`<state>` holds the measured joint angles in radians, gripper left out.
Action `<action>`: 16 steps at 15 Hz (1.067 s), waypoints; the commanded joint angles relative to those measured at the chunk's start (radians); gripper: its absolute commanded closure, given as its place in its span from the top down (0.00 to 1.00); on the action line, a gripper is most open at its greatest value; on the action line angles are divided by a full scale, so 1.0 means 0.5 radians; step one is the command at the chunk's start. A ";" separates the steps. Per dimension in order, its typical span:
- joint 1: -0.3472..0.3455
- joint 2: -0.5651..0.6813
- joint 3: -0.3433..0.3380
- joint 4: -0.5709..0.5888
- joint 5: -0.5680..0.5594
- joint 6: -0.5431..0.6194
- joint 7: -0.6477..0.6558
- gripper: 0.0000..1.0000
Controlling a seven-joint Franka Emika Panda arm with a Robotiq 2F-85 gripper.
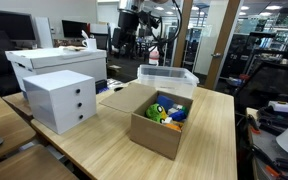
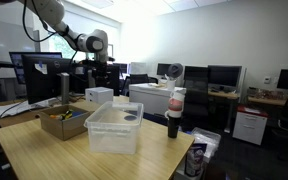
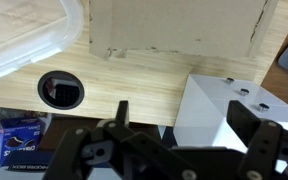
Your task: Close the lid of the brown box
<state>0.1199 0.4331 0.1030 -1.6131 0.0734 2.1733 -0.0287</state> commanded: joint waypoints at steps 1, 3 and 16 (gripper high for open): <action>0.052 0.180 -0.028 0.247 -0.092 -0.137 0.118 1.00; 0.069 0.263 -0.038 0.344 -0.111 -0.186 0.149 1.00; 0.122 0.657 -0.090 0.729 -0.130 -0.333 0.267 1.00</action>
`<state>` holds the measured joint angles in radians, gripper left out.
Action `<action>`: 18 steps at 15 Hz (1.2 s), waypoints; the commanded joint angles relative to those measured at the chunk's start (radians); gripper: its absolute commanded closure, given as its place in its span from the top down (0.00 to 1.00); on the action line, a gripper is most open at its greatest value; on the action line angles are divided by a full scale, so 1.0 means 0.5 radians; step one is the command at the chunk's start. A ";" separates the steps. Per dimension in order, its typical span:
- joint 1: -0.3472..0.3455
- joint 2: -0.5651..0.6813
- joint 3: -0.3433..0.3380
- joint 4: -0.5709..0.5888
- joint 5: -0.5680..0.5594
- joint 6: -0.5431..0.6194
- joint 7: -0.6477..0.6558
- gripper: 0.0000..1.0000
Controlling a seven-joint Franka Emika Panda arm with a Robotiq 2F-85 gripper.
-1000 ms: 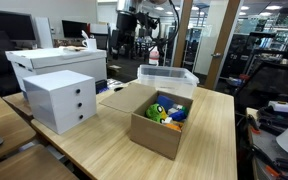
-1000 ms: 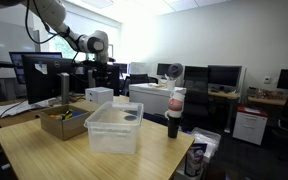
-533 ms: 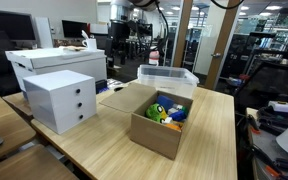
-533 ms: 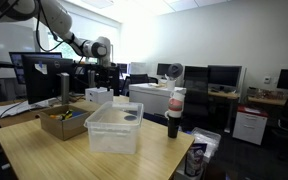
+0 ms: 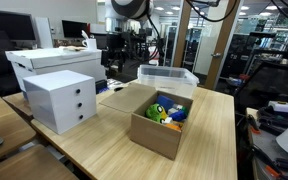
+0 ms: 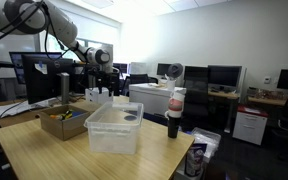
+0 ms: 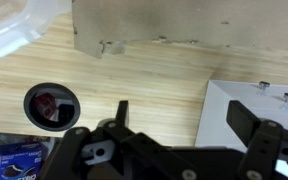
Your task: Close the lid of the brown box
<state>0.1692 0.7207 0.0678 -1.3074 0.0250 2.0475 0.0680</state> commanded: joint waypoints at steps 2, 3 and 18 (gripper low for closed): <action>0.030 0.126 -0.029 0.157 -0.033 -0.104 0.093 1.00; 0.030 0.142 -0.032 0.170 -0.031 -0.111 0.102 1.00; 0.020 0.313 -0.022 0.253 0.010 -0.229 0.165 1.00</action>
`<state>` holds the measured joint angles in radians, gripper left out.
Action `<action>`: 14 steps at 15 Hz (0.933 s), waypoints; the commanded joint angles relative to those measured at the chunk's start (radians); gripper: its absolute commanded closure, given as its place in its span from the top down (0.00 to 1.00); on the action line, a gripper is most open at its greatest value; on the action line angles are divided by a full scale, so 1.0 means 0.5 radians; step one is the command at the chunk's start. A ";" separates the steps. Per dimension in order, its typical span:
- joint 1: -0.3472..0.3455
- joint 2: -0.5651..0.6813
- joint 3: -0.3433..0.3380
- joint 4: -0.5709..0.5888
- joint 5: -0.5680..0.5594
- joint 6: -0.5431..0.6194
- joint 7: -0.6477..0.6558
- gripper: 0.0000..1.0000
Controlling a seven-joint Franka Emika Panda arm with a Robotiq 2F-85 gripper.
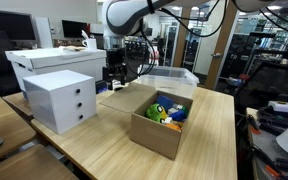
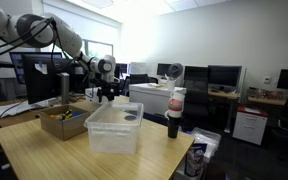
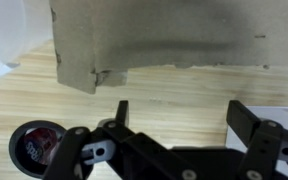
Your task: Close the lid of the brown box
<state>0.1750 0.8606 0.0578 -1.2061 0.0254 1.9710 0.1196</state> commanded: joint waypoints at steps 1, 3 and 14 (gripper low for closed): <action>0.007 0.038 -0.002 0.051 0.012 -0.086 0.070 1.00; -0.008 0.045 0.013 0.057 0.032 -0.140 0.057 1.00; 0.004 0.085 0.019 0.471 0.084 -1.095 0.145 0.18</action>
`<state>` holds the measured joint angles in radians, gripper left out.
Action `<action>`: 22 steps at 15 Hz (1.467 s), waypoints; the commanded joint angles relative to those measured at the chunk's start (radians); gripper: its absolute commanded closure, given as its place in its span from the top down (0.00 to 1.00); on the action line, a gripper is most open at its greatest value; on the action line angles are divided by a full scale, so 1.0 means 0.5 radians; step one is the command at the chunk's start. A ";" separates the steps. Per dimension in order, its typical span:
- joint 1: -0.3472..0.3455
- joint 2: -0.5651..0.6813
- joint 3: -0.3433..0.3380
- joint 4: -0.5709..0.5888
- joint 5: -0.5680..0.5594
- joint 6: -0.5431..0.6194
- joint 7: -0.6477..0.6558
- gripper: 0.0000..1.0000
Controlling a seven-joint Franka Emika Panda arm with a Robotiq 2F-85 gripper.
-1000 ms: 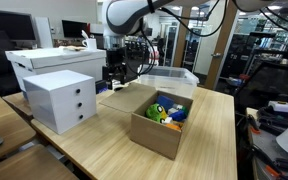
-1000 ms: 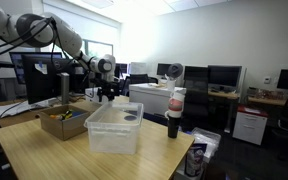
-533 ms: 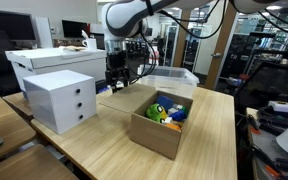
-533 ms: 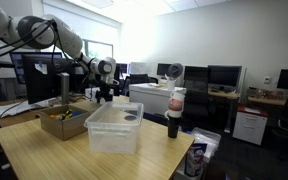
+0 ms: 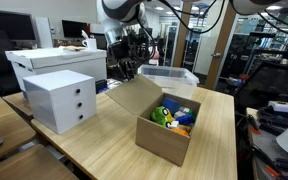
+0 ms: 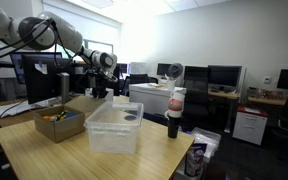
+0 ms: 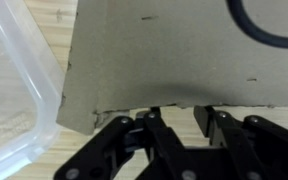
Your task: Close the lid of the brown box
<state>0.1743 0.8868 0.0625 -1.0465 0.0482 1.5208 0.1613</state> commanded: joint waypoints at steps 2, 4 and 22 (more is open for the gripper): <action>-0.002 0.017 0.000 0.193 0.032 -0.267 0.070 0.08; -0.018 -0.022 -0.005 0.184 0.027 -0.310 0.088 0.04; -0.008 -0.680 -0.017 -0.665 0.247 -0.188 0.472 0.03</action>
<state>0.1660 0.6925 0.0605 -1.1889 0.1502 1.3773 0.3852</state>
